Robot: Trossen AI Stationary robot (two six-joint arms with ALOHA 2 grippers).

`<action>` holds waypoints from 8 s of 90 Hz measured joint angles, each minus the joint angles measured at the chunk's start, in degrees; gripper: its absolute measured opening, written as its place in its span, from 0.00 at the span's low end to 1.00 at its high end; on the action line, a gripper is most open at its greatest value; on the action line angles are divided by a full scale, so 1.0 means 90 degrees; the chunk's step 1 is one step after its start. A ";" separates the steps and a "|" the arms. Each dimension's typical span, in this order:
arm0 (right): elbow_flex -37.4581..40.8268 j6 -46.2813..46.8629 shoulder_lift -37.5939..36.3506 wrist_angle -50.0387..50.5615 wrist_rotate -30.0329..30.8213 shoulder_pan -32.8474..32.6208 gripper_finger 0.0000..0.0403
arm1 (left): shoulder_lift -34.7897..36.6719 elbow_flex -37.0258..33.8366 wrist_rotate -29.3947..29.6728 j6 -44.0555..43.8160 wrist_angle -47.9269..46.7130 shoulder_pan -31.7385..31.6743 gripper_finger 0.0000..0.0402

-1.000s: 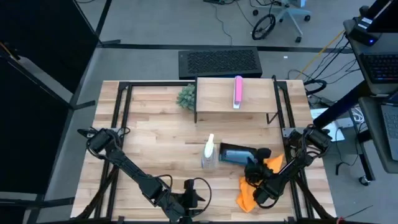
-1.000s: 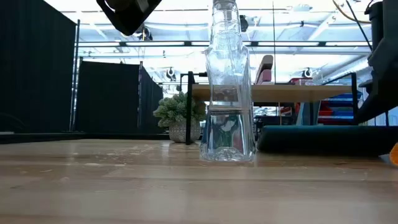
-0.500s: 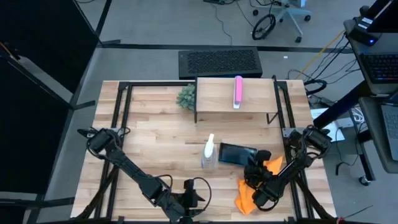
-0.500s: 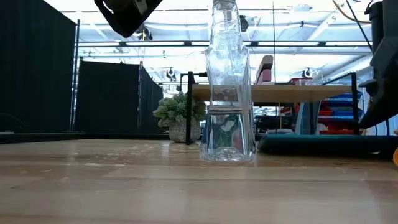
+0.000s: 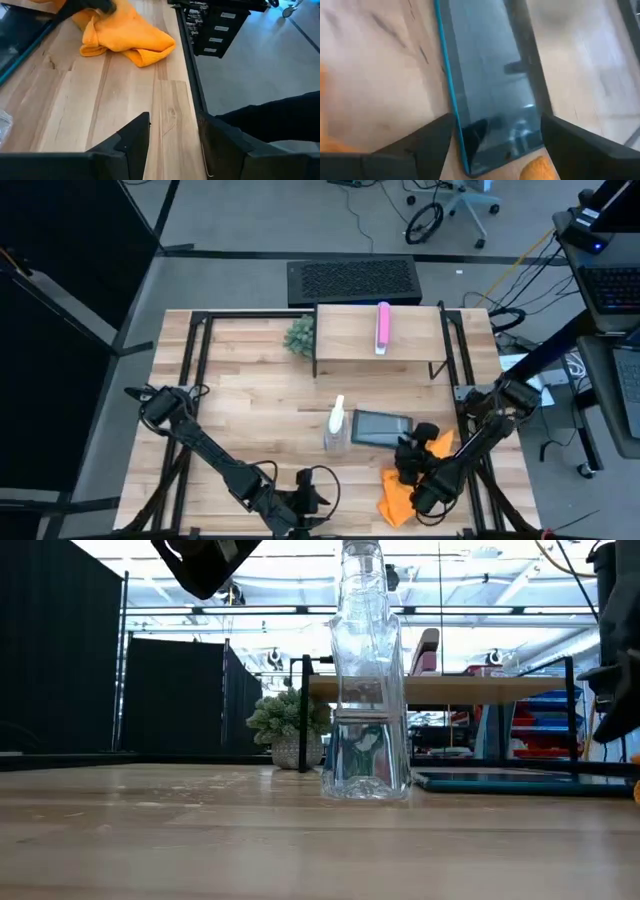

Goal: Apply microfiber cloth
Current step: Wipe the back of the tablet with the orange microfiber cloth, then return to Home Position

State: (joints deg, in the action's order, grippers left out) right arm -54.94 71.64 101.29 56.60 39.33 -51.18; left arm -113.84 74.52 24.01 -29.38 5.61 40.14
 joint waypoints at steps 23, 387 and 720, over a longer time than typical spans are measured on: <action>-0.0002 -0.0678 -0.0733 -0.0158 -0.0771 0.0024 0.75 | 0.0000 0.0000 -0.0117 -0.0040 -0.0002 0.0000 0.39; 0.6018 -0.7377 -0.8960 -0.8022 -0.5222 0.6678 0.00 | 1.0313 -0.7842 -0.1961 0.2301 0.0467 -0.4294 0.00; 0.6011 -0.7368 -1.0968 -0.6548 -0.5710 0.6508 0.00 | 1.2650 -0.8228 -0.2968 0.2141 -0.0541 -0.4004 0.00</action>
State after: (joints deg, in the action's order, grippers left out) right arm -0.84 5.33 2.58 -2.33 -12.05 7.40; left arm 0.01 0.47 -2.70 -10.11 0.74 4.10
